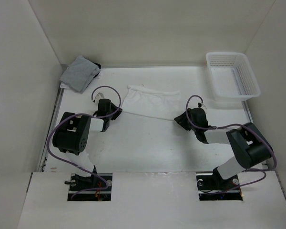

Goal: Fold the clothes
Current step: Fold the tank top

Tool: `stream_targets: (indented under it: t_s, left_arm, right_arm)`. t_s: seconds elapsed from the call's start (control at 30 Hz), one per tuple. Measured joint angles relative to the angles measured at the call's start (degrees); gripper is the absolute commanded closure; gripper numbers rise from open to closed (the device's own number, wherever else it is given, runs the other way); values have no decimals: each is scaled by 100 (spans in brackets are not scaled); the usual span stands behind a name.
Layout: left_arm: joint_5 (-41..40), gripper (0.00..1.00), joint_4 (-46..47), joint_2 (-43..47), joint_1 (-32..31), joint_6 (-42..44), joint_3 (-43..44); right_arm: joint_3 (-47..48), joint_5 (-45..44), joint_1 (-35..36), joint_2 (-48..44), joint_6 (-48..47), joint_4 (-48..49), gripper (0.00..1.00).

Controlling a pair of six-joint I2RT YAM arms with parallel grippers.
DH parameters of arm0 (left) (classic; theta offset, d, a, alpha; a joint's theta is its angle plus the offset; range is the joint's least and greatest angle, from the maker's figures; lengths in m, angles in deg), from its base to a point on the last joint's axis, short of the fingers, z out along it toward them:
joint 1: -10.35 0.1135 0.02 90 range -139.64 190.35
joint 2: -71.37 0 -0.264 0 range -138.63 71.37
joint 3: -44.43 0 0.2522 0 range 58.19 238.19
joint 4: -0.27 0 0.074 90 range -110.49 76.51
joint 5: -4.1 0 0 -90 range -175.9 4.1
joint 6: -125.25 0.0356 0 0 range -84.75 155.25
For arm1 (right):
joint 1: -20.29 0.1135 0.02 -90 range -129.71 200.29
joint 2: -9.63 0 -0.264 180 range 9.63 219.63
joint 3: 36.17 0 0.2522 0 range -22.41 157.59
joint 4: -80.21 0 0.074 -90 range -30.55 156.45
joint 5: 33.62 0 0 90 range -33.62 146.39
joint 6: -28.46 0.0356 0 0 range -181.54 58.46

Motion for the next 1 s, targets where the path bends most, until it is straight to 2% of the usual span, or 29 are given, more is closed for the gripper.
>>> stream_targets:
  t_s: [0.2,0.33,0.5,0.6,0.67,0.77,0.9,1.0]
  left_arm:
    - [-52,94,2,0,-35,-15,0]
    - [-87,97,26,-17,-59,-31,0]
    - [-87,100,66,-31,-63,-48,-2]
    - [-83,100,26,177,-79,-52,-116]
    - [-81,100,-129,669,-87,-50,-306]
    - [-76,100,-546,1996,-107,-15,-551]
    - [-111,100,-1257,4207,-201,136,-586]
    - [-199,100,-2170,5952,-400,236,-518]
  right_arm:
    - [59,149,-2,415,267,448,74]
    - [76,221,-15,557,387,562,90]
    - [63,74,-11,496,404,487,97]
    - [-66,-85,7,94,339,343,98]
    - [-212,-179,57,-461,260,177,98]
    - [-354,-323,245,-1816,55,-446,98]
    - [-306,-638,723,-4177,-302,-1731,98]
    - [11,-916,1226,-5694,-439,-2999,97]
